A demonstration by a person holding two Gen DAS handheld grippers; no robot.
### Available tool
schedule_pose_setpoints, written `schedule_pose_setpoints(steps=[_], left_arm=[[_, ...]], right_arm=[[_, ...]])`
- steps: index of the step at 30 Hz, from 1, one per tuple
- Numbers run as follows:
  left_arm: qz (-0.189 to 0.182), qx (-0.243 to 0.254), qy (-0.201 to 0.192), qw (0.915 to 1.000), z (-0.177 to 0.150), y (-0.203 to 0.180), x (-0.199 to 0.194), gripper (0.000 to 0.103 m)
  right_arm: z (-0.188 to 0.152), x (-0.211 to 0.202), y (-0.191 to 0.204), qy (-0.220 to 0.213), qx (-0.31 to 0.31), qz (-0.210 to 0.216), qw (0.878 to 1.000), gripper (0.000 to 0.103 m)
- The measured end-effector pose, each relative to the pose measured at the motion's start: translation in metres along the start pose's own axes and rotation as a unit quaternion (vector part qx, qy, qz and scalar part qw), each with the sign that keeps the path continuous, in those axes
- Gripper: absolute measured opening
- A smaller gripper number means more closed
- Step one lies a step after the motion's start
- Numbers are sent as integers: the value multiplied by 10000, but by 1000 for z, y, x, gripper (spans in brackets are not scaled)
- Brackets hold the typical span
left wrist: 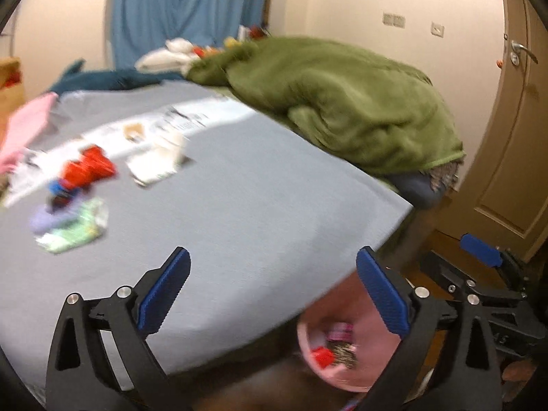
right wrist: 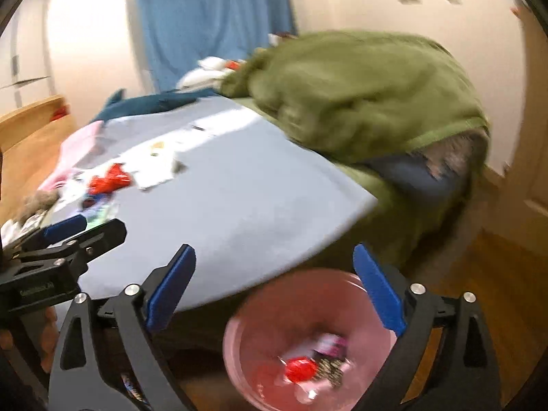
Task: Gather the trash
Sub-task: 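Move both open tools back toward the trash pile on the bed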
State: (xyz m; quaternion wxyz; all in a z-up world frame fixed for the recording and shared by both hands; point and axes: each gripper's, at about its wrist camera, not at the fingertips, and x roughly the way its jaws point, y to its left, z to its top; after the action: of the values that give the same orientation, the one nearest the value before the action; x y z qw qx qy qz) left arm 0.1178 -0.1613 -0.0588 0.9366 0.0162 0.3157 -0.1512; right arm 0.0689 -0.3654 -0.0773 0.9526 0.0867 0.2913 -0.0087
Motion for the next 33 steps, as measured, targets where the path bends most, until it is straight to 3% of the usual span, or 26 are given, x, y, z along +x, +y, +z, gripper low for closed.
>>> schedule_pose_setpoints(steps=[7,15,33], left_arm=[[686,59,-253,9973,3,59,-50,96],[1423,-229,-508,9882,-13,124,-95,96],[1774,-808,-603,9790,-31,209,-120,96]], right_arm=[[16,-15,90,-283,-407,882,9949,97],[14,-15,165,-265,-817,1283,9880,98],[8,8,254,-3,-1384,1447,9798,98]])
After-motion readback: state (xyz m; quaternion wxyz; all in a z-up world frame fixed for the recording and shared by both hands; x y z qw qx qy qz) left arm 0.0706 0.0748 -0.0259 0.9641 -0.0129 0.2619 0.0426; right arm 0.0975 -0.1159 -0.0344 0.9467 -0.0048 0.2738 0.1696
